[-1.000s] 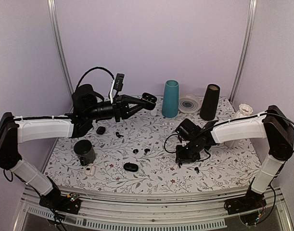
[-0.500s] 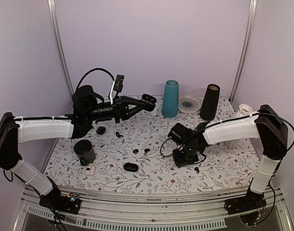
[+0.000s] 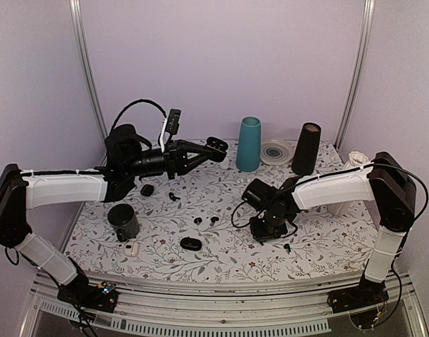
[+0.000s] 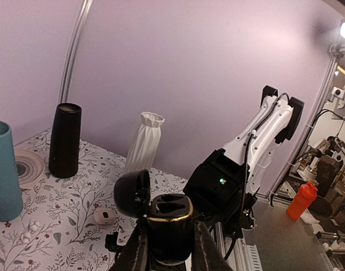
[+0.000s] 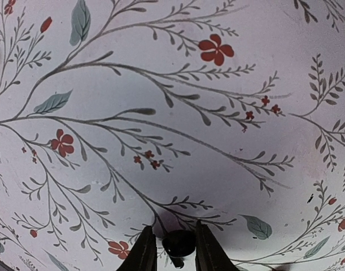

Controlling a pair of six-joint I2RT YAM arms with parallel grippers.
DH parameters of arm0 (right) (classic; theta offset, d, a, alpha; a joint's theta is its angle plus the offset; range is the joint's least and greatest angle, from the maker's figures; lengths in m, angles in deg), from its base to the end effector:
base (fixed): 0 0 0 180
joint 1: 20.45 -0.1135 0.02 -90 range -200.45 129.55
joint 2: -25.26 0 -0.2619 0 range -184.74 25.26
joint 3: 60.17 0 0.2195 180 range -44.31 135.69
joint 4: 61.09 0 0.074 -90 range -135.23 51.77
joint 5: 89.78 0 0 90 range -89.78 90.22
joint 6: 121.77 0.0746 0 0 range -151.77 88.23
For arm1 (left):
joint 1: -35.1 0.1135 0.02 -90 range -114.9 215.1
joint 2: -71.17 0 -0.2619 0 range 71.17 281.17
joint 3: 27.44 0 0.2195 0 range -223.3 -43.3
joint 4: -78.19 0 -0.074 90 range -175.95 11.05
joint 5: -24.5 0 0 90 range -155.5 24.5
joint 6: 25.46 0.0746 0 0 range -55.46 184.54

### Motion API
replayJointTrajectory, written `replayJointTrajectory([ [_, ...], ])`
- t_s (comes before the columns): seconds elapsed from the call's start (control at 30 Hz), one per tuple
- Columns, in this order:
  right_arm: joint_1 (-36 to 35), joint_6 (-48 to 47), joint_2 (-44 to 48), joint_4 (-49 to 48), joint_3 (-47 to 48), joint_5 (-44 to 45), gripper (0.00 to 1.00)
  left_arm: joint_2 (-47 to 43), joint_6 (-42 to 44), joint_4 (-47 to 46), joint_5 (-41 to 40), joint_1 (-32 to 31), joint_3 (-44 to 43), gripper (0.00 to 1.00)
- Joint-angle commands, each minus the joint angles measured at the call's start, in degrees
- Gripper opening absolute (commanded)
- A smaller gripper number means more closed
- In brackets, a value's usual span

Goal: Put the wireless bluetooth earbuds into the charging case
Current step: Pick up the left earbud from the center of the board.

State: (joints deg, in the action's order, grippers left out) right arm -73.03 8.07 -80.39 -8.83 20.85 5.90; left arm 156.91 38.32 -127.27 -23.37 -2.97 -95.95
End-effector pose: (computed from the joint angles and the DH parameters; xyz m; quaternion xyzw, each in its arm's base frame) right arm 0.2026 0.2527 0.1298 -0.1045 0.9867 0.0482 0.1144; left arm 0.2354 -0.2479 0.3282 0.3333 0.5795 -0.5746 0.4722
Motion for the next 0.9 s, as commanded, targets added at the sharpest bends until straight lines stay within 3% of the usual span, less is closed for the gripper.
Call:
replayJointTrajectory([
  [0.0, -0.52, -0.43, -1.22, -0.02, 1.45, 0.18, 0.22, -1.88, -0.15, -2.1, -0.11, 0.82, 0.35, 0.0],
  [0.73, -0.88, -2.96, -2.37, 1.04, 0.53, -0.76, 0.24, -1.54, -0.26, -2.02, -0.29, 0.89, -0.06, 0.0],
  [0.87, -0.87, -3.1, -2.08, 0.04, 0.06, -2.02, 0.15, -1.52, -0.41, -2.01, -0.53, 0.91, -0.09, 0.0],
])
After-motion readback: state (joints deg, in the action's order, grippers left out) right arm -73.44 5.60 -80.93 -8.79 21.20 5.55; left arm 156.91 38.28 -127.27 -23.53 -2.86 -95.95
